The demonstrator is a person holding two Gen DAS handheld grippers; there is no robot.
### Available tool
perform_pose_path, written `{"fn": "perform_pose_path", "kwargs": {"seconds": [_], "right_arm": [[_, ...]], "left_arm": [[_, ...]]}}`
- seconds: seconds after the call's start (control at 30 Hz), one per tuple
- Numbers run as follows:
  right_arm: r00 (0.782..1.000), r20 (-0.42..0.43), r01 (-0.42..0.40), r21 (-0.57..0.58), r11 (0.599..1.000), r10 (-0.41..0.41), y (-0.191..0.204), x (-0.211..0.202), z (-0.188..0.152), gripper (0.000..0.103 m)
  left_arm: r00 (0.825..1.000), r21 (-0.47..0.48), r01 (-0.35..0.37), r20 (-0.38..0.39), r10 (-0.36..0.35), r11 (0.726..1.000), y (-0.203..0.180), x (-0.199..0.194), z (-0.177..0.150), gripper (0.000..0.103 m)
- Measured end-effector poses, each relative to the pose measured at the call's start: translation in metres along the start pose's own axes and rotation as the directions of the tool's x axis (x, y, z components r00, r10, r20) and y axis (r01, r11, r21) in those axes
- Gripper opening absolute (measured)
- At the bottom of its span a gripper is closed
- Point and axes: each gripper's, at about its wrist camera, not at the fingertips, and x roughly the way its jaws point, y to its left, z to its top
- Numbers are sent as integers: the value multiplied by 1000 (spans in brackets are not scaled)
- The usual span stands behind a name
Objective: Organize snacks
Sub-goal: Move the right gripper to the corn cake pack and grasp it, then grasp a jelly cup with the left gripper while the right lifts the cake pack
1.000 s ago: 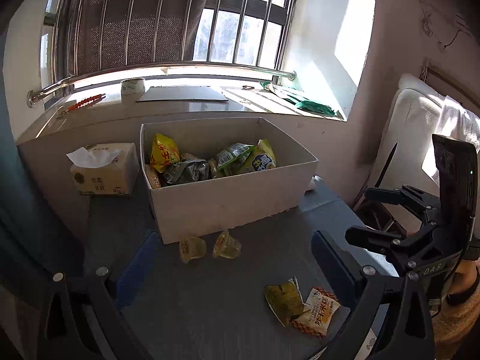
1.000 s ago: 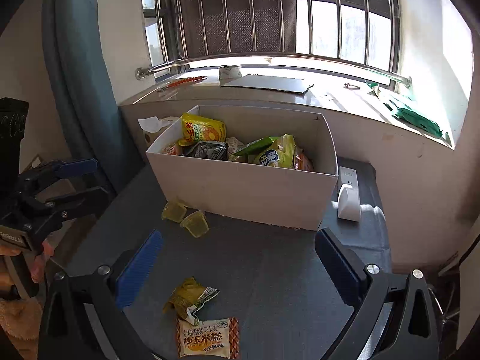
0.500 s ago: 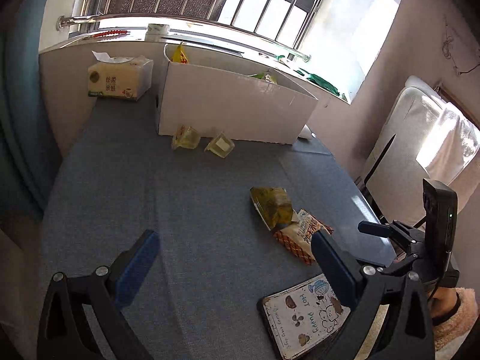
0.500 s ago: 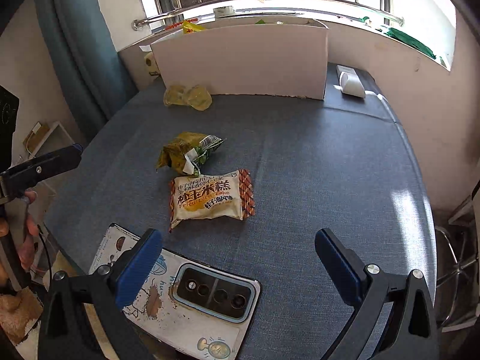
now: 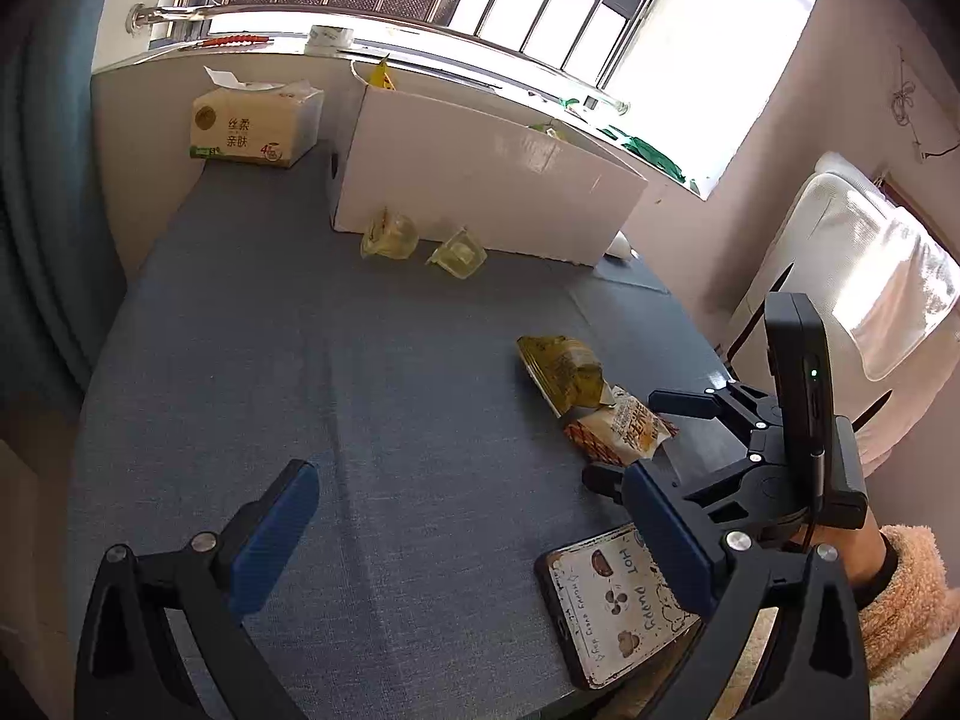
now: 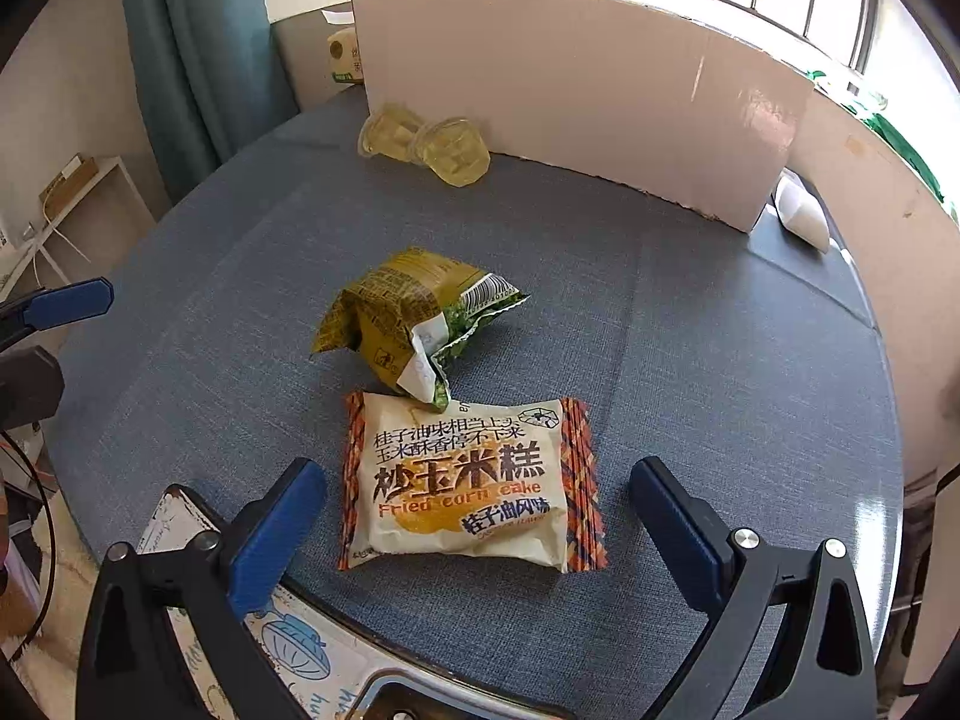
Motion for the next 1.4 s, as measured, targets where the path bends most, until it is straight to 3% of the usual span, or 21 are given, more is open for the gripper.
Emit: {"fn": "perform_pose_path", "kwargs": {"seconds": [0.03, 0.1, 0.13, 0.17, 0.43, 0.63, 0.7, 0.87, 0.97, 1.07, 1.17, 1.23, 1.27, 1.3, 1.4], "right_arm": [[1000, -2, -1, -2, 1000, 1, 1, 1, 0, 103], [1000, 21, -3, 2, 1000, 3, 1, -3, -1, 89], [999, 35, 0, 1, 1000, 0, 1, -6, -2, 72], [999, 39, -8, 10, 1000, 8, -1, -8, -2, 63], [996, 64, -67, 104, 992, 60, -23, -36, -24, 61], [987, 153, -64, 146, 987, 41, -37, -77, -34, 61], [985, 165, -71, 157, 985, 45, -41, -84, -36, 61], [986, 164, -69, 157, 985, 43, -39, -88, -41, 62], [989, 144, -65, 163, 984, 42, -41, -79, -44, 62], [988, 144, -73, 167, 983, 49, -43, -78, -47, 62], [989, 140, -72, 182, 981, 47, -47, -77, -50, 62], [990, 138, -68, 192, 979, 42, -49, -76, -50, 63], [990, 132, -66, 199, 978, 40, -51, -74, -49, 63], [990, 132, -73, 203, 976, 46, -51, -74, -49, 63], [989, 136, -92, 204, 975, 64, -50, -73, -49, 63]], "left_arm": [[1000, -5, 1, -2, -1, 1000, 2, 1, 0, 103], [1000, -12, 0, -16, 0, 1000, 4, 5, -1, 103], [1000, -13, -5, -20, 5, 1000, 5, 7, -2, 103], [1000, -13, -10, -22, 9, 1000, 5, 9, -4, 103], [999, 35, -17, -32, 18, 999, -1, 21, 9, 103], [998, 114, -61, 22, 59, 992, -5, 46, 55, 103], [990, 93, -138, 37, 135, 986, 6, 60, 80, 103], [988, 19, -150, 39, 149, 988, 34, 92, 130, 103], [974, 23, -228, 7, 228, 973, 38, 117, 146, 102], [969, -1, -244, -37, 243, 970, 44, 136, 149, 101], [966, 30, -251, -58, 252, 968, 41, 149, 147, 88], [967, 49, -240, -78, 244, 969, 40, 156, 143, 65], [964, 74, -254, -58, 259, 964, 37, 155, 142, 60], [967, 86, -240, -62, 245, 967, 36, 155, 141, 46], [972, 104, -224, -45, 229, 969, 34, 149, 139, 39]]}}
